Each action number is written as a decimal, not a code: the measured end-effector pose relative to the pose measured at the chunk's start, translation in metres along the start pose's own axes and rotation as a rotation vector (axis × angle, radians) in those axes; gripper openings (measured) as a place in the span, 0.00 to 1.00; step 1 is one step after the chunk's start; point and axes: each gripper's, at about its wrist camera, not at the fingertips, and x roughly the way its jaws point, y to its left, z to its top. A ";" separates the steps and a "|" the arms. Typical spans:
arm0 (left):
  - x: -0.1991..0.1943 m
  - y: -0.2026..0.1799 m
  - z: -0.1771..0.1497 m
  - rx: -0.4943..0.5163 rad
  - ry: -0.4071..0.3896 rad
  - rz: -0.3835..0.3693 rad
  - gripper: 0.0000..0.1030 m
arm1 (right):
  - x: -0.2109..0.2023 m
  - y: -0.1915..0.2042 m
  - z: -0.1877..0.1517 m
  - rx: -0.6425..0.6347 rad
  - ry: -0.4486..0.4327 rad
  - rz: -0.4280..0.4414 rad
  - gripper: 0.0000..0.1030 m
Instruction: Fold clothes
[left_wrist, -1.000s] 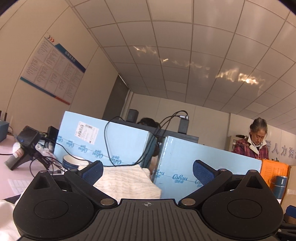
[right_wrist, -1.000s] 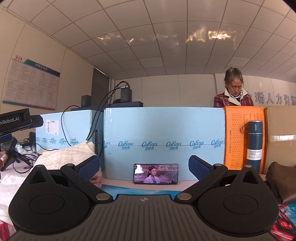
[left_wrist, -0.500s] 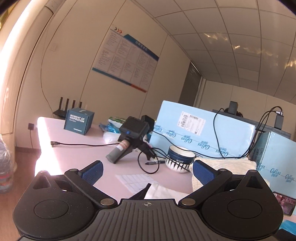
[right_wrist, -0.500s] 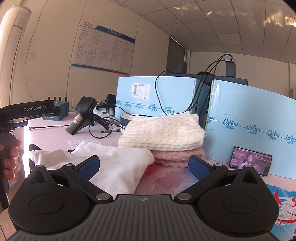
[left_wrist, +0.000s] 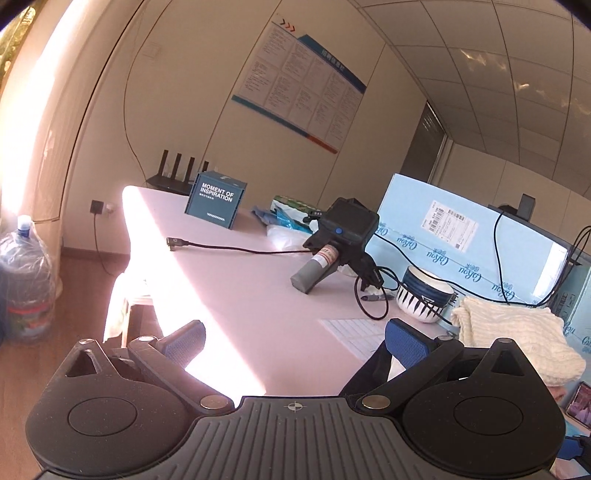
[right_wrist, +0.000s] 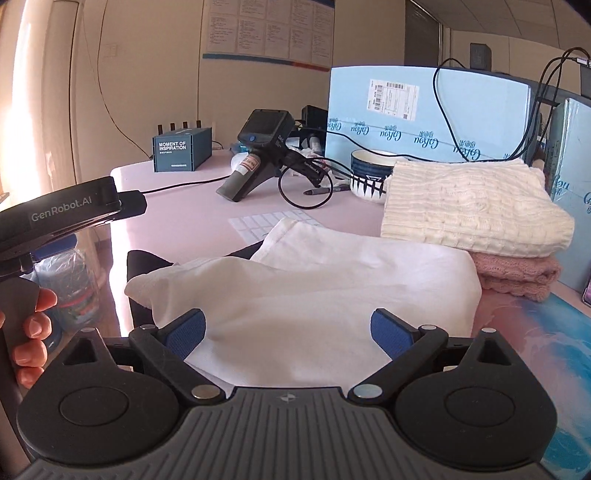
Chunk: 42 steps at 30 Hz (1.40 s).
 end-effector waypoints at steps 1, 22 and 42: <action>0.001 0.002 -0.001 -0.004 0.007 -0.011 1.00 | 0.005 0.001 -0.001 0.009 0.018 -0.003 0.85; 0.006 -0.011 -0.037 0.010 0.136 -0.228 1.00 | -0.031 -0.049 0.010 0.224 -0.153 -0.117 0.01; 0.000 0.011 -0.021 -0.092 0.095 -0.174 1.00 | 0.009 0.013 -0.006 -0.065 0.033 0.087 0.74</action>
